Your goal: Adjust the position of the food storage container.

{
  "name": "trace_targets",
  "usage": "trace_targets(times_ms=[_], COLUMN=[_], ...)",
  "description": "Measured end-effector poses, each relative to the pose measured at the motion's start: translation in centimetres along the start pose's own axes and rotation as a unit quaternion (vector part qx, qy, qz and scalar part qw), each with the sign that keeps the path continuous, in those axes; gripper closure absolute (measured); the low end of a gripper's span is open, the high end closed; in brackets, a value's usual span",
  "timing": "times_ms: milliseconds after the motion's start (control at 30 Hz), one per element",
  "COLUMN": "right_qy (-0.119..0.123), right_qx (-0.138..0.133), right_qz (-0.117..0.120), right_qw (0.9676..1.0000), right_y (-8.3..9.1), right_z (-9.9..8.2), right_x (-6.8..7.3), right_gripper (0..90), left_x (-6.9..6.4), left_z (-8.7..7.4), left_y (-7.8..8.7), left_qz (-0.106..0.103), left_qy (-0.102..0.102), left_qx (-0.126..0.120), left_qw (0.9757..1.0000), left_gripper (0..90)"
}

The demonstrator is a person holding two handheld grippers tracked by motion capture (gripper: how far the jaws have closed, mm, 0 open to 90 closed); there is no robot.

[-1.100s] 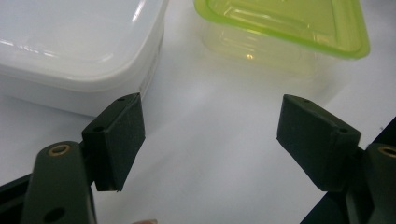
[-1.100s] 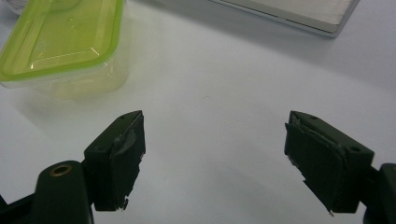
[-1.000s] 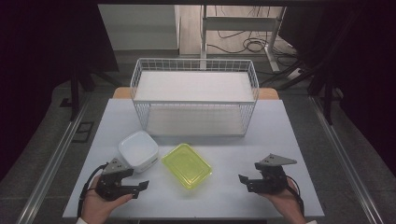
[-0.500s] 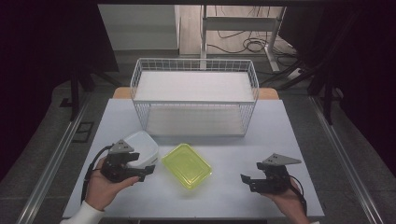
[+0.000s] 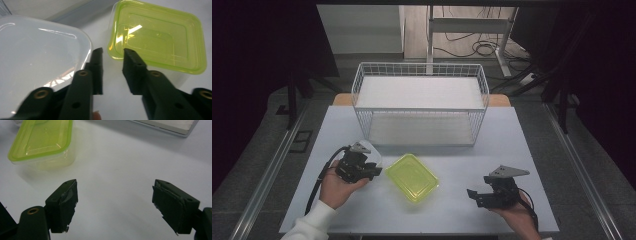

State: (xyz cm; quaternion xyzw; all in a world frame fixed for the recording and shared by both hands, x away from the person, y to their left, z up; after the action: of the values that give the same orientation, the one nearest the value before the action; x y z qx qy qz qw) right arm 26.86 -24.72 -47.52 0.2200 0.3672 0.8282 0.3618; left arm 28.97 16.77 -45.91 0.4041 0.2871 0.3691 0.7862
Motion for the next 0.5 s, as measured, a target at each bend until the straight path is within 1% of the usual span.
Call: trace_targets(times_ms=[67,100,167,200,233,267,433,500], right_qy=[0.002,0.002,0.002,0.002,0.002,0.002,0.001,0.001], right_qx=[0.001,0.001,0.001,0.001,0.001,0.002,0.002,0.003], right_qz=[0.001,0.001,0.001,0.001,0.001,0.002,0.004,0.004], right_qw=[1.0,1.0,1.0,1.0,1.0,1.0,1.0,1.0], right_y=[0.0,0.0,0.0,0.0,0.0,0.0,0.0,0.0], right_z=[0.0,0.0,0.0,0.0,0.0,0.0,-0.1,-0.1], right_x=[0.0,0.0,0.1,0.1,0.1,0.0,0.0,0.1], right_gripper=[20.7,20.7,20.7,20.7,20.7,20.7,20.7,20.7], left_x=[0.0,0.0,-0.1,-0.1,-0.1,0.0,0.0,-0.1], left_z=[0.2,0.4,0.8,1.1,1.1,1.4,1.8,1.8], left_y=[-0.2,-0.3,-0.7,-1.2,-1.2,-1.7,-2.5,-2.7], left_qz=[0.0,0.0,-0.004,-0.003,-0.003,0.001,0.005,0.005], left_qy=[-0.002,-0.003,-0.007,-0.006,-0.006,-0.006,-0.005,-0.008], left_qx=[0.003,0.003,0.013,0.021,0.021,0.029,0.037,0.042], left_qw=[1.0,1.0,0.9999,0.9998,0.9998,0.9996,0.9993,0.9991], left_gripper=[80.5,80.5,83.5,84.9,85.5,86.1,89.1,89.6])
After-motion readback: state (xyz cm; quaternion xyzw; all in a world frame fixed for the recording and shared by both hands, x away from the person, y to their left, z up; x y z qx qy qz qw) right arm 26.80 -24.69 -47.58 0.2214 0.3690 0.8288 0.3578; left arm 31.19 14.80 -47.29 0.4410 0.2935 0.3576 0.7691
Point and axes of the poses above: each handheld gripper's, and its own axes: y roughly backward along the jaws, z roughly out of its top, x roughly to its left, the point moved 1 cm from there along -y, roughly forward along the jaws, and after that the axes turned 6 degrees about x, right-handed, at the moved point
